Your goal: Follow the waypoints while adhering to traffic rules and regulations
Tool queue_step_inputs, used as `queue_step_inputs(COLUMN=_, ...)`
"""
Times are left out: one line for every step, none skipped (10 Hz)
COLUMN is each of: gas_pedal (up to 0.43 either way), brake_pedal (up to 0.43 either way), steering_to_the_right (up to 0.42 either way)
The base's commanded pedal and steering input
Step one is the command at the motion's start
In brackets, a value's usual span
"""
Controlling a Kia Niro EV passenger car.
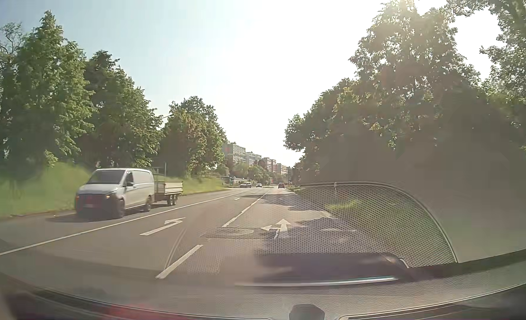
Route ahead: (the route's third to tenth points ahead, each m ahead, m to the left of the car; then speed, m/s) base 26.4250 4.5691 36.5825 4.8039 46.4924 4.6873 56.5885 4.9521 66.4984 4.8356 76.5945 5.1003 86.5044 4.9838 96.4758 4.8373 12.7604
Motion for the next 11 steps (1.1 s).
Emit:
queue_step_inputs(gas_pedal=0.039, brake_pedal=0.03, steering_to_the_right=-0.003)
queue_step_inputs(gas_pedal=0.039, brake_pedal=0.03, steering_to_the_right=-0.003)
queue_step_inputs(gas_pedal=0.02, brake_pedal=0.03, steering_to_the_right=-0.003)
queue_step_inputs(gas_pedal=0.008, brake_pedal=0.03, steering_to_the_right=-0.003)
queue_step_inputs(gas_pedal=0.0, brake_pedal=0.03, steering_to_the_right=-0.003)
queue_step_inputs(gas_pedal=0.0, brake_pedal=0.03, steering_to_the_right=-0.003)
queue_step_inputs(gas_pedal=0.0, brake_pedal=0.03, steering_to_the_right=-0.003)
queue_step_inputs(gas_pedal=0.0, brake_pedal=0.03, steering_to_the_right=-0.003)
queue_step_inputs(gas_pedal=0.0, brake_pedal=0.03, steering_to_the_right=-0.003)
queue_step_inputs(gas_pedal=0.0, brake_pedal=0.03, steering_to_the_right=-0.003)
queue_step_inputs(gas_pedal=0.0, brake_pedal=0.03, steering_to_the_right=-0.003)
